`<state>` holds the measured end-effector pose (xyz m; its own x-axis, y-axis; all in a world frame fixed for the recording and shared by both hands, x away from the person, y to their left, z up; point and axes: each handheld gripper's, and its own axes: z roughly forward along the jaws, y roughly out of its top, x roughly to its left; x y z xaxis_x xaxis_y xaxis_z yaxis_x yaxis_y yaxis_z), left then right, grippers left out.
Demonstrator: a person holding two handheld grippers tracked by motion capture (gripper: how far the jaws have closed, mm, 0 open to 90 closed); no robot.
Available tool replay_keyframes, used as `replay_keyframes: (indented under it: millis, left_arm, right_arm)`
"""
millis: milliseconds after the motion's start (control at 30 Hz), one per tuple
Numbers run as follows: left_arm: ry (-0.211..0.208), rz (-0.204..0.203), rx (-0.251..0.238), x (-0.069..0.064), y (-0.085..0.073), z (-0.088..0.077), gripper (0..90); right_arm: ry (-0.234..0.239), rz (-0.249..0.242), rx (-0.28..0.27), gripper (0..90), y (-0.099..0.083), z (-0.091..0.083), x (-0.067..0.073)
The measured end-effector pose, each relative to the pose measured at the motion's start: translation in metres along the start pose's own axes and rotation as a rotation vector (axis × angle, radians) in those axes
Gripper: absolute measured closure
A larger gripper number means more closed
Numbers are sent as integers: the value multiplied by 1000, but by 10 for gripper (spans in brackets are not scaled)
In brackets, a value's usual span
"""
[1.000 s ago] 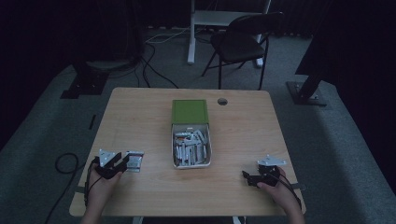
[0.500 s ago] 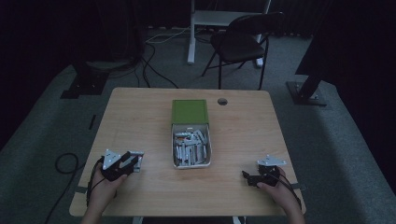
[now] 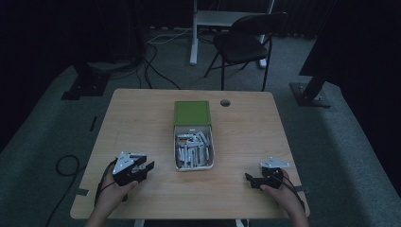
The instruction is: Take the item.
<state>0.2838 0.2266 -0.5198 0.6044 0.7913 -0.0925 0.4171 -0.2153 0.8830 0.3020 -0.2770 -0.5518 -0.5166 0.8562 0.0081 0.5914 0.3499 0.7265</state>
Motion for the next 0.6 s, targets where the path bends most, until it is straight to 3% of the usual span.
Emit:
replay_keyframes:
  millis: [167, 600]
  left_arm:
    - [-65, 52, 9, -10, -1, 4, 540]
    - [-198, 138, 71, -31, -4, 11, 488]
  right_arm:
    - [0, 0, 0, 143, 0, 0, 0]
    - [0, -1, 0, 143, 0, 0, 0]
